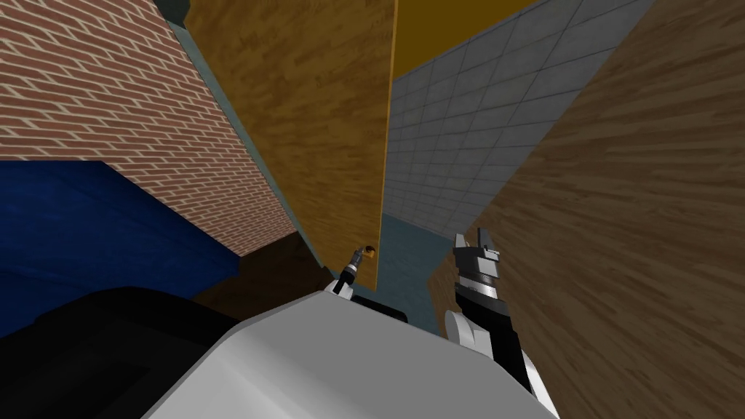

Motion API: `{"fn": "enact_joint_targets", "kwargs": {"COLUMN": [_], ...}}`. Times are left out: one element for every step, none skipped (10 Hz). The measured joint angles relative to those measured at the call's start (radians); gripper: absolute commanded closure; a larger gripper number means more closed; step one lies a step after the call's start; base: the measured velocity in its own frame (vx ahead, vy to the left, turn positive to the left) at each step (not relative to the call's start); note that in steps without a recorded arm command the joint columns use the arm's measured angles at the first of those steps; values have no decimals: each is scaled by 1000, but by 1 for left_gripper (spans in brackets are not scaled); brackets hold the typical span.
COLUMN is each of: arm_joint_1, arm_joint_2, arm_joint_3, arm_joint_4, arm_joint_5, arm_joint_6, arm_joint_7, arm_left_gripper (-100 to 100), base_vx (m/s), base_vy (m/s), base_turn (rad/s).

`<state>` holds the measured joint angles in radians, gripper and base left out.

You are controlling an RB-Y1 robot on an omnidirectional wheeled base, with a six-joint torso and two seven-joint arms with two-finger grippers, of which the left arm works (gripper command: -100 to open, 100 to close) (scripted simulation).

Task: Push the door open

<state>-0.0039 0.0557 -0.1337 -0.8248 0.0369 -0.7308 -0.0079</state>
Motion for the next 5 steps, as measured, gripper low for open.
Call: {"fn": "enact_joint_targets", "kwargs": {"arm_joint_1": [-12, -8, -13, -11, -11], "arm_joint_2": [-4, -9, -10, -12, -13], "arm_joint_3": [16, 31, 46, 63, 74], "arm_joint_4": [16, 11, 19, 15, 16], "arm_joint_5": [6, 11, 17, 24, 28], "arm_joint_6": [-6, -8, -15, -14, -13], "arm_joint_7": [-5, -13, -17, -21, -24], "arm_left_gripper": [100, 100, 100, 100, 100], "base_vx": [171, 157, 145, 147, 145], "base_vy": [-148, -144, -146, -108, -99], "base_turn": [89, 101, 72, 71, 62]}}
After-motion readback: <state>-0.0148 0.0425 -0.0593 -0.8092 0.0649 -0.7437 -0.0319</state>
